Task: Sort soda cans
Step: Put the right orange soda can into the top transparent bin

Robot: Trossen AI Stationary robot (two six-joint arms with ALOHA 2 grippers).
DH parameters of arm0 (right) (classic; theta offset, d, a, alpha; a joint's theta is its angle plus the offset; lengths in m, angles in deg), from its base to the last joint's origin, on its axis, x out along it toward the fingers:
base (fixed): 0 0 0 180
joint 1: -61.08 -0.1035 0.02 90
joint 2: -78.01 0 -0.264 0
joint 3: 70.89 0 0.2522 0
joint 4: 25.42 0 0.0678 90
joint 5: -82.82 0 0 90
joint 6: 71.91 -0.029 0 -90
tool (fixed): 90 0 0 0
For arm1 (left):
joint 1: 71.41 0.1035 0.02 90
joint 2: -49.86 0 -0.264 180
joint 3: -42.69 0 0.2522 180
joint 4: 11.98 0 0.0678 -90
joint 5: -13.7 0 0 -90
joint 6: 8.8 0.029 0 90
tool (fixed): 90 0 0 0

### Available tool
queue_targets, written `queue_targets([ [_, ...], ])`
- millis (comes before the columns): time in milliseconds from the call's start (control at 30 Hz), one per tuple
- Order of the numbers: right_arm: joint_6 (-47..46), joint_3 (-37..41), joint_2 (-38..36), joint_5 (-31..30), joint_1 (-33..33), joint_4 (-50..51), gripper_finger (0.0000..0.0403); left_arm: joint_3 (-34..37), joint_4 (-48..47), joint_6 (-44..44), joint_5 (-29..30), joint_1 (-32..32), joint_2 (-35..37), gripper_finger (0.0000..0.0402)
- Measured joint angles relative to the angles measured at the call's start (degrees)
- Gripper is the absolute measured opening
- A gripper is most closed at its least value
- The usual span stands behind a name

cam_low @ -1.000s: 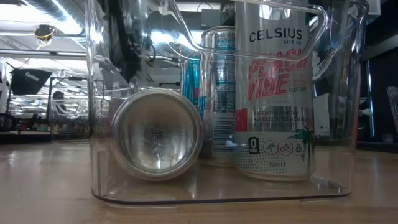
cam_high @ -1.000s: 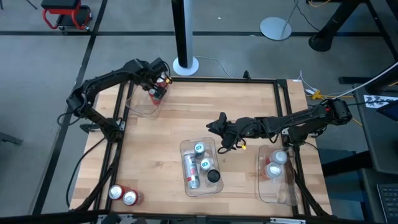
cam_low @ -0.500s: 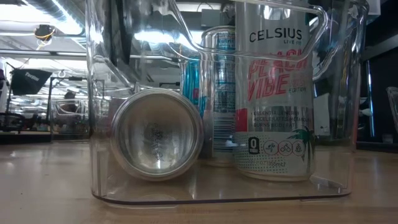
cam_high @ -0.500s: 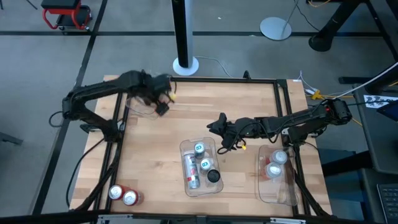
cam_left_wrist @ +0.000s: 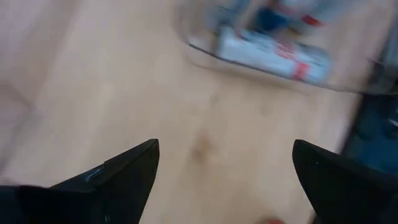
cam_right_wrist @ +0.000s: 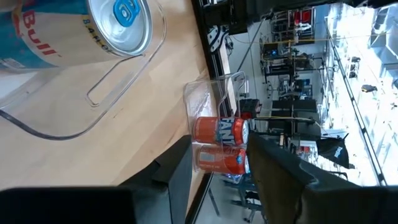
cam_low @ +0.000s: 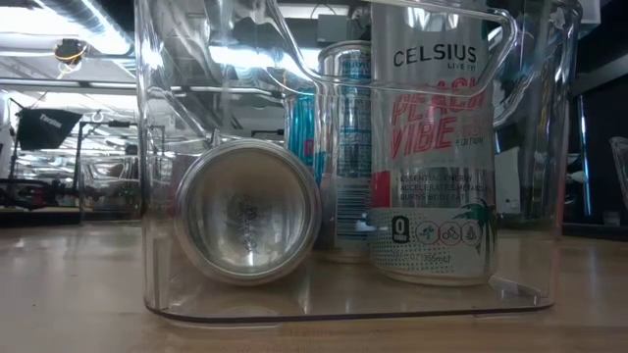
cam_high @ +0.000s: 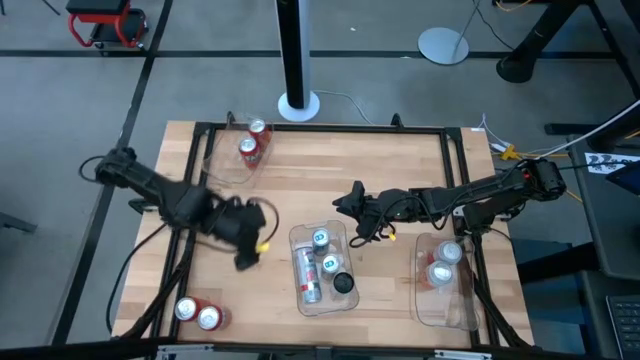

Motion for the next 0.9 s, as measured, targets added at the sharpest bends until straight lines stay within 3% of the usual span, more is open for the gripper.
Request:
queue_targets([
  [267,-0.1,0.0,0.0,0.0,0.0,-0.1,0.0154,0.0,9.8,-8.1,0.7,-13.0,-2.8,0.0354],
  [600,-0.1,0.0,0.0,0.0,0.0,0.0,0.0154,0.0,22.4,-13.0,1.5,-19.1,-7.3,0.0354],
  [733,-0.1,0.0,0.0,0.0,0.0,0.0,0.0154,0.0,20.4,-15.1,0.4,-21.0,-8.9,0.0354],
  [900,-0.1,0.0,0.0,0.0,0.0,0.0,0.0154,0.0,15.6,-28.1,-5.7,-24.0,-9.2,0.0354],
])
